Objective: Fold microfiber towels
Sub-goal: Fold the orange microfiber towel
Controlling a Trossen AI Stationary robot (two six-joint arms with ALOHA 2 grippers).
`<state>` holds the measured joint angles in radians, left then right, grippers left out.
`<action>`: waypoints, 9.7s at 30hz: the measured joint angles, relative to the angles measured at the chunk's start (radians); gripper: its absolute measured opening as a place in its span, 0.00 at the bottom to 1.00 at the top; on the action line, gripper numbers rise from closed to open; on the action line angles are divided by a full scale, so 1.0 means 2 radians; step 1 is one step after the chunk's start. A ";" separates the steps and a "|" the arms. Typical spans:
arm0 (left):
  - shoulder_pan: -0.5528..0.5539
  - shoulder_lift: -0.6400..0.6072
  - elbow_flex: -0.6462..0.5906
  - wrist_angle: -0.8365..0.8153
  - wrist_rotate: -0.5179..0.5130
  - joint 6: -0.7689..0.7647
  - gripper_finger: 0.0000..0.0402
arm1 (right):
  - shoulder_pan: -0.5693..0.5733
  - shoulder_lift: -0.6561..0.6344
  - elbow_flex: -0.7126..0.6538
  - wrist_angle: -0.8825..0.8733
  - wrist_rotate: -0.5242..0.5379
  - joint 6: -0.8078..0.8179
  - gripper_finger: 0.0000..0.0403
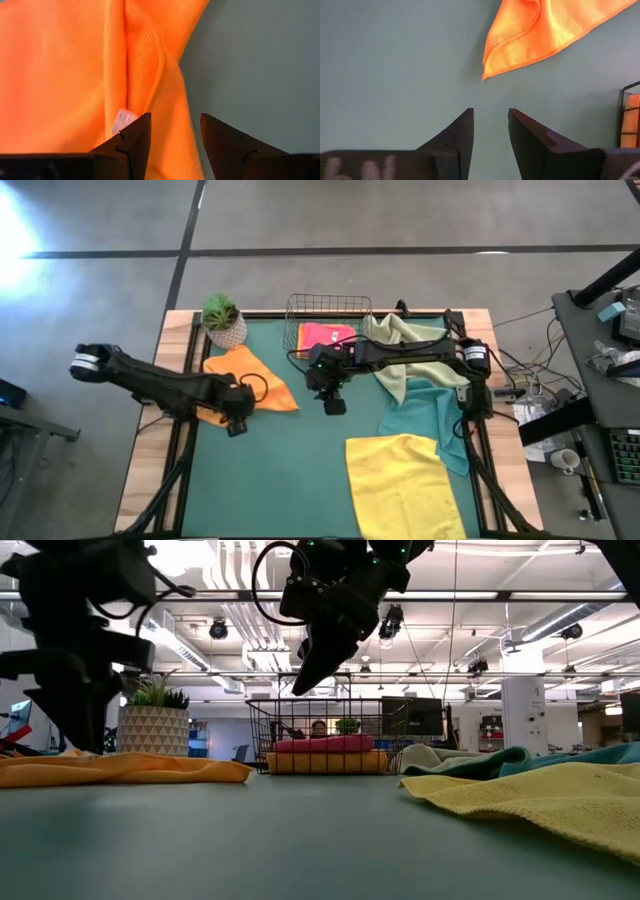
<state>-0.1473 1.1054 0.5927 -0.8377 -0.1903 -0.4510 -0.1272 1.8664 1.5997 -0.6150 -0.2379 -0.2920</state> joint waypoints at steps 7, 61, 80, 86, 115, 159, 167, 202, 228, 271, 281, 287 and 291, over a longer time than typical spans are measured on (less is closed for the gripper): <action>0.008 0.052 0.015 0.015 -0.017 0.024 0.39 | 0.000 0.000 0.000 0.000 0.000 0.000 0.27; 0.071 0.038 0.080 -0.011 0.059 0.045 0.00 | -0.001 0.029 -0.002 0.014 -0.004 -0.043 0.35; 0.070 0.037 0.080 -0.013 0.067 0.045 0.00 | -0.002 0.086 -0.003 0.130 -0.003 -0.018 0.41; 0.070 0.037 0.081 -0.013 0.067 0.046 0.00 | -0.002 0.118 -0.004 0.125 -0.002 -0.008 0.41; 0.070 0.035 0.122 -0.051 0.167 0.033 0.00 | -0.002 0.118 0.007 0.077 -0.006 0.037 0.02; 0.039 0.113 0.092 -0.004 0.218 0.060 0.23 | -0.002 0.085 0.007 0.036 0.020 0.036 0.02; -0.014 0.086 0.092 0.026 0.186 0.032 0.23 | -0.002 0.085 0.007 0.035 0.020 0.032 0.02; -0.086 0.062 0.020 0.047 0.078 -0.077 0.23 | -0.002 0.085 0.007 0.035 0.014 0.001 0.02; -0.074 0.104 0.019 0.066 0.066 -0.098 0.18 | -0.002 0.085 0.007 0.035 0.009 0.000 0.02; -0.075 0.045 0.245 -0.136 0.094 -0.061 0.00 | 0.009 -0.070 0.007 -0.044 0.030 0.063 0.02; -0.075 0.048 0.371 -0.250 -0.043 0.002 0.00 | 0.034 -0.140 0.007 -0.055 0.083 0.132 0.02; -0.074 0.049 0.408 -0.254 -0.086 0.045 0.00 | 0.045 -0.166 0.007 -0.051 0.138 0.155 0.02; -0.074 0.049 0.418 -0.255 -0.112 0.051 0.00 | 0.056 -0.181 0.007 -0.039 0.178 0.156 0.02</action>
<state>-0.2962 1.2034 1.4288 -1.3476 -0.4139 -0.3490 -0.0153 1.5050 1.6131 -0.6932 0.1176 0.0193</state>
